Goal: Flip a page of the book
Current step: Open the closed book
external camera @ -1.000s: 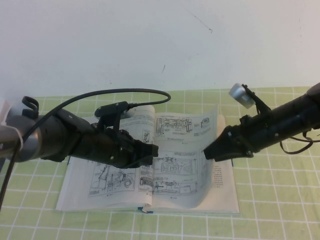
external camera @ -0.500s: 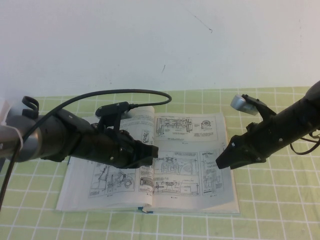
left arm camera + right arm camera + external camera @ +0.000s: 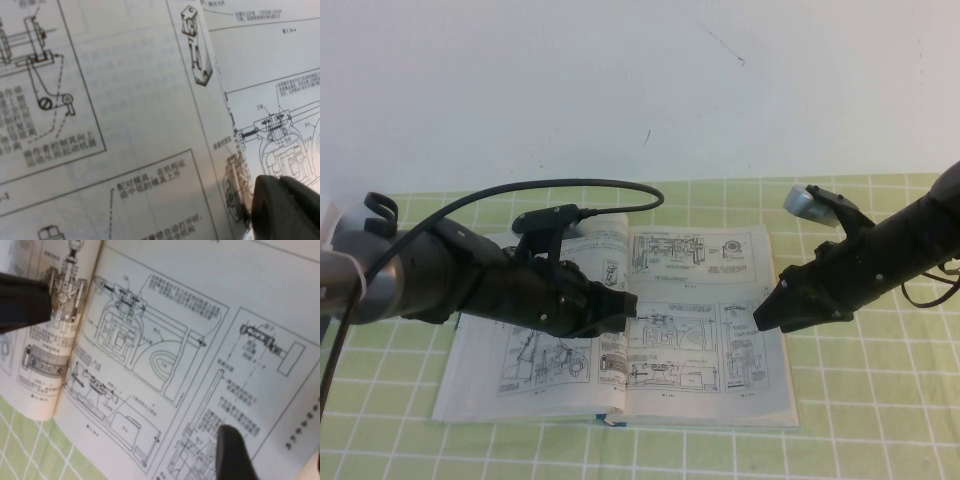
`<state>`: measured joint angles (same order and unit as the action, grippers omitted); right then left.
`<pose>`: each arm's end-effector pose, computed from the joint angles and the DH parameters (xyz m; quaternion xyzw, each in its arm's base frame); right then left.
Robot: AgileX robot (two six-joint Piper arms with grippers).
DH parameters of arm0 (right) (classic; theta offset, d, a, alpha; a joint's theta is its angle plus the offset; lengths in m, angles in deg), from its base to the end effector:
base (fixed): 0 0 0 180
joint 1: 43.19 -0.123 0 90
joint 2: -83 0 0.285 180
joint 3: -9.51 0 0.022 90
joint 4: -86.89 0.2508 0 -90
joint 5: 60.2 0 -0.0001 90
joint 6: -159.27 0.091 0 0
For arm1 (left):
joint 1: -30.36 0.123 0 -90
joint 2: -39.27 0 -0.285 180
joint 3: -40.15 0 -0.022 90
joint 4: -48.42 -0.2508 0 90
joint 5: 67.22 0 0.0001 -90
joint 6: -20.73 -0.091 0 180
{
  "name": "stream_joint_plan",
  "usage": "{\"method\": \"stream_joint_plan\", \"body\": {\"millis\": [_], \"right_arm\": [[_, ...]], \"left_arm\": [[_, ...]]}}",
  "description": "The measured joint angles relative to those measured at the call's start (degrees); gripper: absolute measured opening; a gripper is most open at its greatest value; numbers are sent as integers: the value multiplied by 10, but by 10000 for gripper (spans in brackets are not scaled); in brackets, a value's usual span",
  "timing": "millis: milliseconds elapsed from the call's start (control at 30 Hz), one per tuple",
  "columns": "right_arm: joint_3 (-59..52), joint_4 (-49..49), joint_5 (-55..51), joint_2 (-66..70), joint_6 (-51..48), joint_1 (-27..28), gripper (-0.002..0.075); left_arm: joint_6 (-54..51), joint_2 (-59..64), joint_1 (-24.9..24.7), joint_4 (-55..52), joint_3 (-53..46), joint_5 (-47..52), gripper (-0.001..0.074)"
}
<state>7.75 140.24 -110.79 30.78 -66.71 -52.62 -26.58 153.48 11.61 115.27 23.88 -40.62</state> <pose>0.3851 0.1212 0.1364 -0.1628 0.9238 0.3294 0.1077 0.3415 -0.1556 0.1718 0.0822 0.9222 -0.2882 0.2445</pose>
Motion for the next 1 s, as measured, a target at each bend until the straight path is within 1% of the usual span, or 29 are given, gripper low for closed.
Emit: {"method": "stream_joint_plan", "body": {"millis": [600, 800, 1000], "right_arm": [[0, 16, 11, 16, 5, 0, 351], [17, 18, 8, 17, 6, 0, 351], [52, 1, -11, 18, 49, 0, 351]], "left_arm": [[0, 0, 0, 0, 0, 4, -4], [0, 0, 0, 0, 0, 5, -4], [0, 0, 0, 0, 0, 6, -4]]}}
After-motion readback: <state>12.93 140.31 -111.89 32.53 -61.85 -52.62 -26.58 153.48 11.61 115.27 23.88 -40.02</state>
